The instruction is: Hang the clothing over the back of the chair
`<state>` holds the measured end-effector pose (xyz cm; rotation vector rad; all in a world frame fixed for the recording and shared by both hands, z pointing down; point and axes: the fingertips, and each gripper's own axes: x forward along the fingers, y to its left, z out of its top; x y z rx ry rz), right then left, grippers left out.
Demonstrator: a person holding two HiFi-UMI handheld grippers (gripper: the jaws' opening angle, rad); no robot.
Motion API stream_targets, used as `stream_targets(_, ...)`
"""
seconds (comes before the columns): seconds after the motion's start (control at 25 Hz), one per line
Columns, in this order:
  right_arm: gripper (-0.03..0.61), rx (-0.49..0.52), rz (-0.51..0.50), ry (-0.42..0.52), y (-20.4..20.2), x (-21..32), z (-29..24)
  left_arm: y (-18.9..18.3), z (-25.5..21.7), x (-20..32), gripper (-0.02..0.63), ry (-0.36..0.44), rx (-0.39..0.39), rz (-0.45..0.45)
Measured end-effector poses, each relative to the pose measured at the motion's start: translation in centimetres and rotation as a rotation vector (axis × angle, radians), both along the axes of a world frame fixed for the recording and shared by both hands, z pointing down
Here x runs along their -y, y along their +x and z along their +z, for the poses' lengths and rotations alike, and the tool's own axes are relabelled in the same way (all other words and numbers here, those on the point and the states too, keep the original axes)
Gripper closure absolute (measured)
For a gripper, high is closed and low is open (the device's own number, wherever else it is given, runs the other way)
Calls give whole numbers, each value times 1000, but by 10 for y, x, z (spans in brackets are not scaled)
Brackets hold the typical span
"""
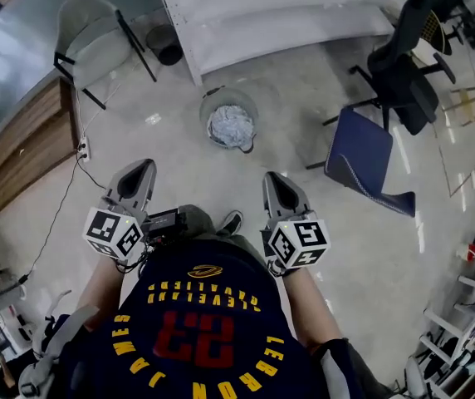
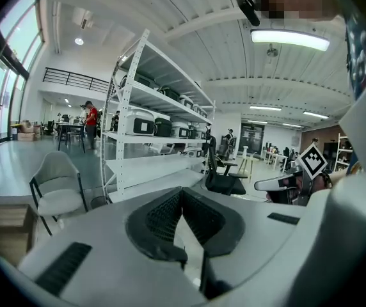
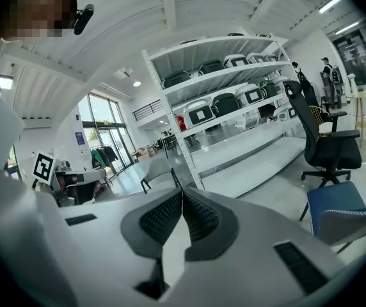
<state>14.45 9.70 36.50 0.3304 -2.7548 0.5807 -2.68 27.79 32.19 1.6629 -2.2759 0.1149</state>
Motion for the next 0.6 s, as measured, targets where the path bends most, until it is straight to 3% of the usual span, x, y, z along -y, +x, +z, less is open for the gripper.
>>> stream_targets(0.28, 569, -46, -24, -8, -39, 16, 16, -38, 16, 14, 611, -6, -32, -25)
stream_targets(0.6, 569, -104, 18, 19, -123, 44, 37, -132, 42, 54, 611, 16, -77, 27)
